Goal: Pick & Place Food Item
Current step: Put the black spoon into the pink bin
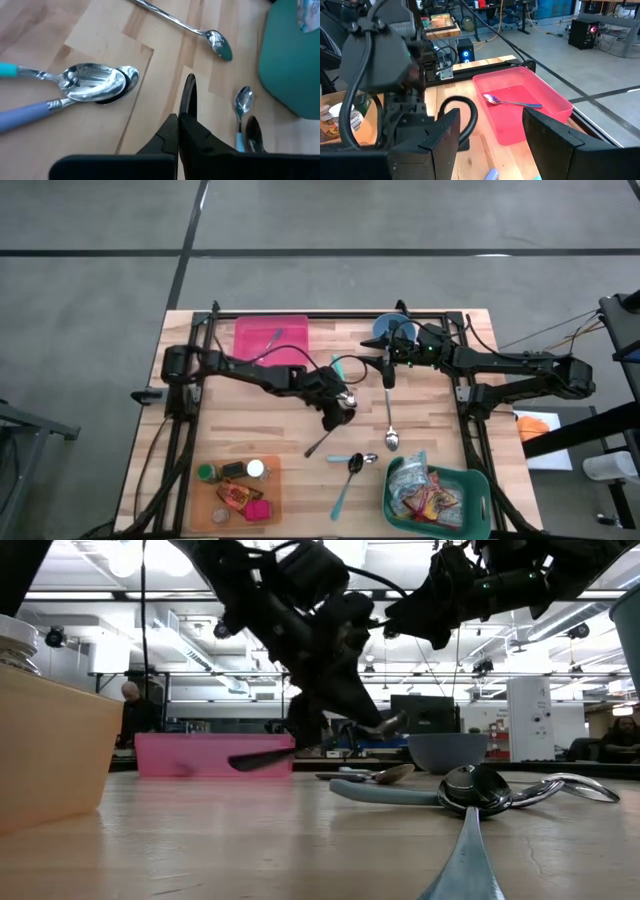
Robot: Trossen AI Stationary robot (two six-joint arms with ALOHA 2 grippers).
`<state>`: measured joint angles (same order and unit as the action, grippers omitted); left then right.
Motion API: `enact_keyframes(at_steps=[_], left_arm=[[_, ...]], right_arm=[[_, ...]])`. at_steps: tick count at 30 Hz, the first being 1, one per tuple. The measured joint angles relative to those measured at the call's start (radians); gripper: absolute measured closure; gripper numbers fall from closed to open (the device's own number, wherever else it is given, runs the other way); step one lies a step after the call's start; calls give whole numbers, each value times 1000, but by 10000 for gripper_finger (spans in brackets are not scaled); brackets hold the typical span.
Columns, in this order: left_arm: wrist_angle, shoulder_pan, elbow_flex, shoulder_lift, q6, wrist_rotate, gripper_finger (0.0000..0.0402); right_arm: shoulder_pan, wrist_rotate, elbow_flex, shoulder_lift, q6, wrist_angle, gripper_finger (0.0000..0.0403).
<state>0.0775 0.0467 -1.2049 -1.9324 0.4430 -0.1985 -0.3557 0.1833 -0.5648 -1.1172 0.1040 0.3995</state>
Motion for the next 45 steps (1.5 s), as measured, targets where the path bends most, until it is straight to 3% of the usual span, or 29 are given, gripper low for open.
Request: enact_keyframes(at_steps=[9,26,37,45], left_arm=[[138,1,0,106,0,102,401],[423,8,1,403,-48,552,401],[526,46,-1,527,-241,742,401],[534,122,-1,531,-513,829,401]], right_arm=[[0,0,0,0,0,-1,192],[0,0,0,0,0,-1,192],[0,0,0,0,0,-1,192],[0,0,0,0,0,-1,192]])
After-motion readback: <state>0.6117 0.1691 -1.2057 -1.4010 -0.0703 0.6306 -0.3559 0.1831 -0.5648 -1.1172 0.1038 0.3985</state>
